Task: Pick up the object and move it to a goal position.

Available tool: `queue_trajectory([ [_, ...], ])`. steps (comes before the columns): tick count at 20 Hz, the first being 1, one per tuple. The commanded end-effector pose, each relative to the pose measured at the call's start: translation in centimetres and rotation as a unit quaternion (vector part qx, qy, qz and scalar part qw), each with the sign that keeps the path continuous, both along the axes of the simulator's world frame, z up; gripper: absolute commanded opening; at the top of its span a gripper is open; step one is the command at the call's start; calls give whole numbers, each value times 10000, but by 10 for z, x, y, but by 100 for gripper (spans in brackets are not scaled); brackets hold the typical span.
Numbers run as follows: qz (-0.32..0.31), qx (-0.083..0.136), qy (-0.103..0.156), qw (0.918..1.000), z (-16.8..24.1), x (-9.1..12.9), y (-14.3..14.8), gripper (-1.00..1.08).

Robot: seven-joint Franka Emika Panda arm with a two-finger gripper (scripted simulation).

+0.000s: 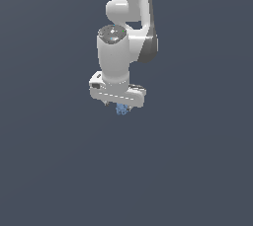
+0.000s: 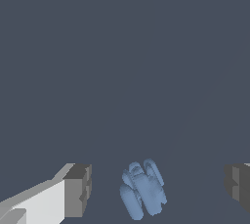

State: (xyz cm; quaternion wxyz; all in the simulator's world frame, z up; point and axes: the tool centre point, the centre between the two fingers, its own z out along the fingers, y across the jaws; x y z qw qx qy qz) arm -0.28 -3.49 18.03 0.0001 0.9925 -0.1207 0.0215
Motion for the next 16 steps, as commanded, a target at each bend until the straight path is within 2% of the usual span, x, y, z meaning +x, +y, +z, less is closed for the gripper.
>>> queue_trajectory([
  [1,-261,18,11,9997,-5,-4,1,100],
  [8,-1172,73,48,9931,-21,-18,5,100],
  [16,-2238,118,90,9745,-40,-35,9,100],
])
